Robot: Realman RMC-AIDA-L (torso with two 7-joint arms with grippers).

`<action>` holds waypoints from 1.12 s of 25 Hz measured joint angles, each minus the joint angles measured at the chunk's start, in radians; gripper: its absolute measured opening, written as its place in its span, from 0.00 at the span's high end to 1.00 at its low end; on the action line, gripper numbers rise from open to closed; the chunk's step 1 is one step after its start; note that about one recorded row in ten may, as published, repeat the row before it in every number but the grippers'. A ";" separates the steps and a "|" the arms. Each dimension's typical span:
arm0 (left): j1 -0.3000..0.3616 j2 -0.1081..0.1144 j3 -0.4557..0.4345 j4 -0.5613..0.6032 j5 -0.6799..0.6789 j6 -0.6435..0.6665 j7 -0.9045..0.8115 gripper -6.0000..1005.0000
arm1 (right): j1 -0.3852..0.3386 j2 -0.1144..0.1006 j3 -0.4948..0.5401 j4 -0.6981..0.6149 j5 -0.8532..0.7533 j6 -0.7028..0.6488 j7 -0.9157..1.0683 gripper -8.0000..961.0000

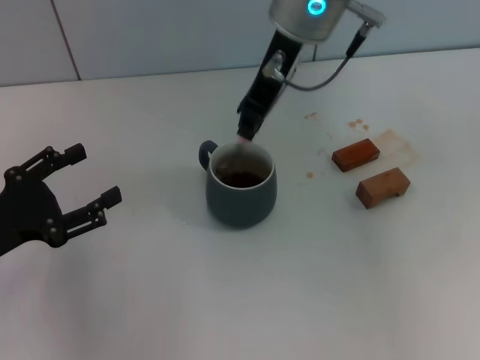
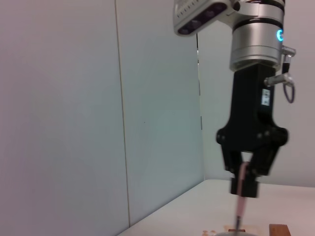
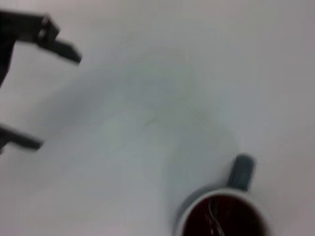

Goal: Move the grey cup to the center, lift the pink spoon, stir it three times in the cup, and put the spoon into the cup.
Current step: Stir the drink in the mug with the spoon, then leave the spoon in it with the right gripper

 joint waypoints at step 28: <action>0.000 0.010 0.018 0.000 0.000 0.002 -0.010 0.16 | -0.136 0.060 0.003 -0.200 -0.025 0.041 -0.046 0.52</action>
